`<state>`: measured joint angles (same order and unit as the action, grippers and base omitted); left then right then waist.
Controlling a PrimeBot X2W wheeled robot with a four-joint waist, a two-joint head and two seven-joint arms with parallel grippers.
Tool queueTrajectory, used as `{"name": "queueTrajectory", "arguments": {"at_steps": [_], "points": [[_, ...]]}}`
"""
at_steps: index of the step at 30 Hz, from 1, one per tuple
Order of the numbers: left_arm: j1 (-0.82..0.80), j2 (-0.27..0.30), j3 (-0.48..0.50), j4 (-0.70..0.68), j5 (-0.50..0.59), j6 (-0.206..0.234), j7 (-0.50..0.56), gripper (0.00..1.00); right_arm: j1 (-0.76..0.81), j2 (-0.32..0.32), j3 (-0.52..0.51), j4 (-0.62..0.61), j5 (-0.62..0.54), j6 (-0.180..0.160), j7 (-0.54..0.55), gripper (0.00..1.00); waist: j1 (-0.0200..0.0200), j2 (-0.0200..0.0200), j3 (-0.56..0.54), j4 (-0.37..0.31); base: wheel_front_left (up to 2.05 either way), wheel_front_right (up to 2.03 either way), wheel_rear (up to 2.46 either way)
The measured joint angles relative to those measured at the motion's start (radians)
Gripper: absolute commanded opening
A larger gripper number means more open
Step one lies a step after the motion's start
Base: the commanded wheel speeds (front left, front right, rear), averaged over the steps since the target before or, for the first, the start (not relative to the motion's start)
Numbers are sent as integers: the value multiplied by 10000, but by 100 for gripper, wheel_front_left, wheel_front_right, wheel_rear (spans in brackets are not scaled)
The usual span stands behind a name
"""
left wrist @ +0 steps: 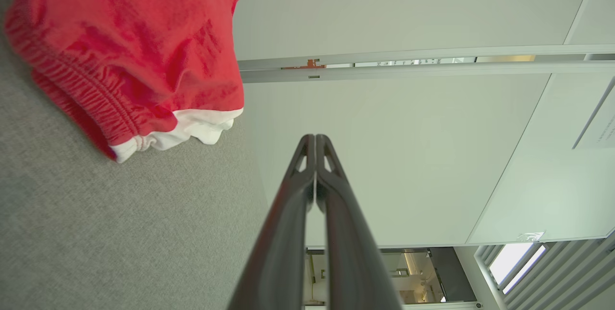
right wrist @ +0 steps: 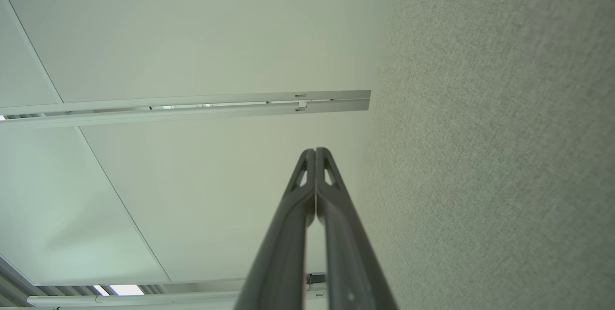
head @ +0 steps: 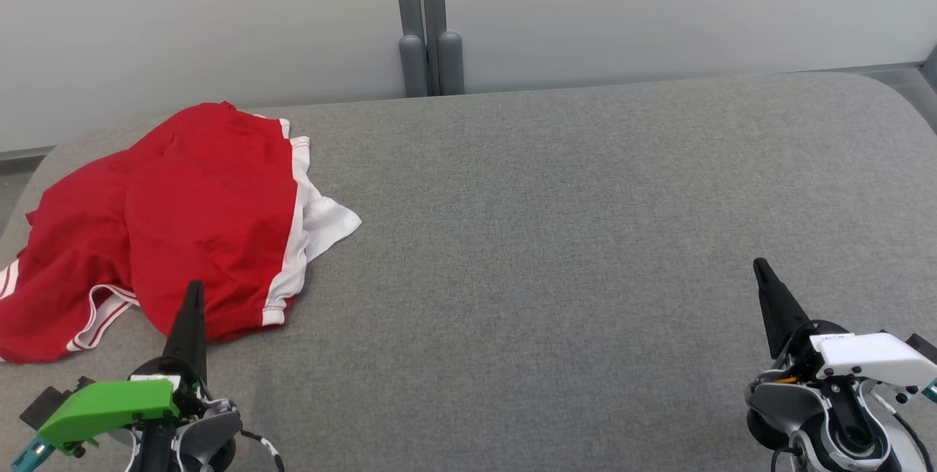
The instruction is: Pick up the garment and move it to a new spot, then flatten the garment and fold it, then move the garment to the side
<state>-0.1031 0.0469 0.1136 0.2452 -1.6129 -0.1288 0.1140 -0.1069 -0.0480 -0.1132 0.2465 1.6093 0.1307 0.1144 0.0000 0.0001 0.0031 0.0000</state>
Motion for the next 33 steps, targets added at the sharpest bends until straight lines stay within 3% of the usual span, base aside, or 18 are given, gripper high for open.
{"name": "queueTrajectory", "arguments": {"at_steps": [33], "points": [[0,0,0,0,0,0,0,0,0,0,0,0,0,0,0,0,0,0,0,0,0,0,0]]}}
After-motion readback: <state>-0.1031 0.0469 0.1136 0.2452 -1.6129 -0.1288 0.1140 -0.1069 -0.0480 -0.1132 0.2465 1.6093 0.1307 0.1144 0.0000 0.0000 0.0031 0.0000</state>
